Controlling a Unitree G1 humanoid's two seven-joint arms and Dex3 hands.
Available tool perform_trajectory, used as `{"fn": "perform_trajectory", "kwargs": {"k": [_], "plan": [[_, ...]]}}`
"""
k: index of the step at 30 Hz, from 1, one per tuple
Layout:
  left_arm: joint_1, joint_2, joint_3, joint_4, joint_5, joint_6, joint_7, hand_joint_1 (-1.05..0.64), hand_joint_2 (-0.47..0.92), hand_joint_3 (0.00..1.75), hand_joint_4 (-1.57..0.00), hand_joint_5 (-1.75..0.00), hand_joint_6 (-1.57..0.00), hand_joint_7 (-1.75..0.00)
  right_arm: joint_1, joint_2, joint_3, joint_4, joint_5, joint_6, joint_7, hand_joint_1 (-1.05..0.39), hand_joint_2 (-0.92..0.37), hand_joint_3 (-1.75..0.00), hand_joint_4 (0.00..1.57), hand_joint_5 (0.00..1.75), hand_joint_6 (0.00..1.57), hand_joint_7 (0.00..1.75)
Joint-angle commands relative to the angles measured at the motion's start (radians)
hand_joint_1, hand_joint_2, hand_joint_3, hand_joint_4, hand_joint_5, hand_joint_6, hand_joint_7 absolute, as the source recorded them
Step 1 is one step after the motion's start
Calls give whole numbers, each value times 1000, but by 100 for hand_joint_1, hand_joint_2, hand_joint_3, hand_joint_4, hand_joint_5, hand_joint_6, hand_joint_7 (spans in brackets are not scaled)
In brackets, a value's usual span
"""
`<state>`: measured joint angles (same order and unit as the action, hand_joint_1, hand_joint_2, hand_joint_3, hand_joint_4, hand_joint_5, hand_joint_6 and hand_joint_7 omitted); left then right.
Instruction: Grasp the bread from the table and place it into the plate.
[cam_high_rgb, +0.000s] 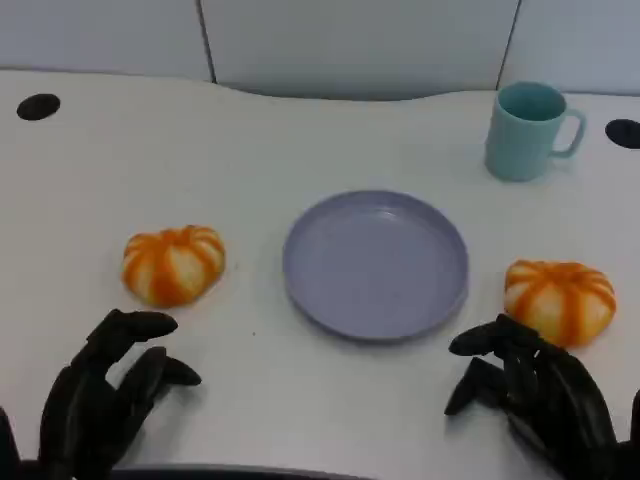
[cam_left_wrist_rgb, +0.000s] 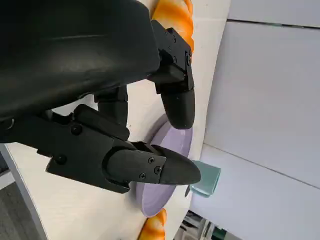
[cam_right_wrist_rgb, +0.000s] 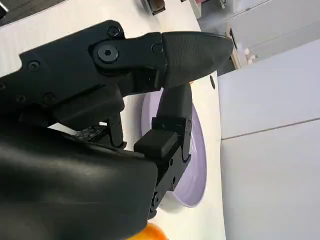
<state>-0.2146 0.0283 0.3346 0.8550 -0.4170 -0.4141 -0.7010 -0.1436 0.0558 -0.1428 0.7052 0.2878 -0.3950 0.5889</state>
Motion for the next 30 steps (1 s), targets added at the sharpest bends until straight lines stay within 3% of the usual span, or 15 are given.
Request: {"fn": "perform_trajectory", "kwargs": {"k": [1, 7, 11, 16, 26, 30], "plan": [[1, 17, -2, 8, 13, -26, 5, -71, 92, 27, -32, -175, -28, -139, 16, -14, -2, 7, -1, 9, -6, -40, -92, -38, 65, 152, 65, 111], [-9, 49, -50, 1, 159, -198, 121, -66, 92, 37, -38, -175, -25, -144, 12, -14, -11, 19, 7, 10, -2, -41, -92, -36, 63, 153, 63, 111], [-18, 90, -81, -53, 227, -202, 188, -60, 92, 32, -33, -175, -28, -135, 11, -15, -12, 26, 3, 10, -6, -42, -92, -34, 63, 152, 65, 109], [-18, 163, -131, -144, 313, -177, 239, -54, 92, 20, -30, -161, -37, -97, 22, -15, -8, 5, 3, 23, -7, -41, -92, -35, 63, 153, 67, 108], [-49, 302, -249, -253, 612, -204, 447, -61, 92, 10, -20, -142, -42, -68, 42, -6, -1, -32, -1, 48, -20, -41, -92, -36, 65, 154, 68, 106], [-93, 375, -319, -243, 806, -228, 592, -68, 92, 14, -20, -121, -42, -56, 46, -8, 4, -46, -4, 57, -33, -41, -92, -36, 65, 155, 69, 107]]}}
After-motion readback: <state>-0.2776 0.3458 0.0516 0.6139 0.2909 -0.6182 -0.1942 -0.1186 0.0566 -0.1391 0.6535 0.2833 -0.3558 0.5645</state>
